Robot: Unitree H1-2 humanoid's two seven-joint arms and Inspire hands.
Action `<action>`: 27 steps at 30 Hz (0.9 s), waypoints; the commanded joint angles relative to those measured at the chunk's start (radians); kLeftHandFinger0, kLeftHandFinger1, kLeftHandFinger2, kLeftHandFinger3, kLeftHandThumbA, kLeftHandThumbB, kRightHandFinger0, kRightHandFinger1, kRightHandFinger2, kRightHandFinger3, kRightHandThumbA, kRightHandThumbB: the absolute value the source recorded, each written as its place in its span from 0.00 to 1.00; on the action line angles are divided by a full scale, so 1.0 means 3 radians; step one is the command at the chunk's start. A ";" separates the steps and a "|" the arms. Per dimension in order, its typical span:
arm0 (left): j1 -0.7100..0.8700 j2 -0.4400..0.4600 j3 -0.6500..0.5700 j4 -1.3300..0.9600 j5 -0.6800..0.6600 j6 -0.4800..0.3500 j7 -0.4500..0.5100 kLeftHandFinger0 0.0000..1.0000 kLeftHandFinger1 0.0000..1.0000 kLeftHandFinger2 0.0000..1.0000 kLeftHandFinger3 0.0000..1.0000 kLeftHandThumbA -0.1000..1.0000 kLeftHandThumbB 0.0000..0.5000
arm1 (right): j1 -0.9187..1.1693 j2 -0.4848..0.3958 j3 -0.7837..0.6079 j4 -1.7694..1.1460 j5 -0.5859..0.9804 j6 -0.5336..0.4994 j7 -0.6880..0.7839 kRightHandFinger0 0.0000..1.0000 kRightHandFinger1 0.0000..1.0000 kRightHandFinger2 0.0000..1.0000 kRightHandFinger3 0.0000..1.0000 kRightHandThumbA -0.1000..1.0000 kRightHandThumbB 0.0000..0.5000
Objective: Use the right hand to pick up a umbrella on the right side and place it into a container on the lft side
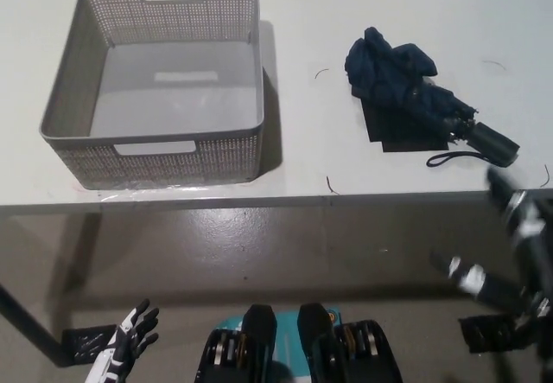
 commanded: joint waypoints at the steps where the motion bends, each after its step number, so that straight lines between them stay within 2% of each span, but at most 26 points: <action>1: 0.0063 0.0025 0.0002 -0.0146 -0.0070 -0.0182 -0.0060 1.00 1.00 1.00 1.00 1.00 0.07 | -0.1088 -0.0429 -0.0068 -0.0443 -0.0960 0.1239 0.0197 1.00 1.00 1.00 1.00 1.00 0.74; 5: 0.0069 0.0021 0.0006 -0.0140 -0.0064 -0.0208 -0.0053 1.00 1.00 1.00 1.00 1.00 0.07 | -0.1724 -0.0685 0.0170 0.0207 -0.1091 0.1451 0.0339 1.00 1.00 1.00 1.00 1.00 0.73; 7: 0.0073 0.0027 0.0014 -0.0148 -0.0070 -0.0197 -0.0052 1.00 1.00 1.00 1.00 1.00 0.07 | -0.1979 -0.0756 0.0308 0.0507 -0.1179 0.1554 0.0412 1.00 1.00 1.00 1.00 1.00 0.78; 8: 0.0081 0.0027 0.0022 -0.0153 -0.0081 -0.0199 -0.0051 1.00 1.00 1.00 1.00 1.00 0.07 | -0.2167 -0.0781 0.0411 0.0749 -0.1221 0.1617 0.0453 1.00 1.00 1.00 1.00 1.00 0.77; 10: 0.0098 0.0028 0.0022 -0.0165 -0.0095 -0.0189 -0.0058 1.00 1.00 1.00 1.00 1.00 0.07 | -0.2345 -0.0802 0.0515 0.1064 -0.1254 0.1582 0.0433 1.00 1.00 1.00 1.00 1.00 0.77; 12: 0.0100 0.0018 0.0006 -0.0150 -0.0109 -0.0199 -0.0075 1.00 1.00 1.00 1.00 1.00 0.07 | -0.2550 -0.0799 0.0626 0.1494 -0.1256 0.1558 0.0402 1.00 1.00 1.00 1.00 0.99 0.73; 14: 0.0103 0.0019 -0.0001 -0.0145 -0.0103 -0.0211 -0.0079 1.00 1.00 1.00 1.00 1.00 0.06 | -0.2639 -0.0814 0.0707 0.1703 -0.1266 0.1491 0.0360 1.00 1.00 1.00 1.00 0.99 0.75; 16: 0.0100 0.0033 0.0010 -0.0117 -0.0047 -0.0266 -0.0059 1.00 1.00 1.00 1.00 1.00 0.07 | -0.2878 -0.0775 0.0855 0.2209 -0.1275 0.1405 0.0322 1.00 1.00 1.00 1.00 0.97 0.80; 19: 0.0085 0.0023 0.0002 -0.0106 -0.0088 -0.0246 -0.0076 1.00 1.00 1.00 1.00 1.00 0.06 | -0.3098 -0.0731 0.1011 0.2653 -0.1304 0.1379 0.0293 1.00 1.00 1.00 1.00 0.95 0.77; 24: 0.0099 0.0004 -0.0015 -0.0121 -0.0069 -0.0237 -0.0068 1.00 1.00 1.00 1.00 1.00 0.07 | -0.3401 -0.0623 0.1327 0.3386 -0.1372 0.1331 0.0276 1.00 1.00 1.00 1.00 1.00 0.81; 27: 0.0110 0.0000 -0.0016 -0.0153 -0.0056 -0.0217 -0.0058 1.00 1.00 1.00 1.00 1.00 0.09 | -0.3589 -0.0482 0.1521 0.4003 -0.1421 0.1283 0.0187 1.00 1.00 1.00 1.00 1.00 0.88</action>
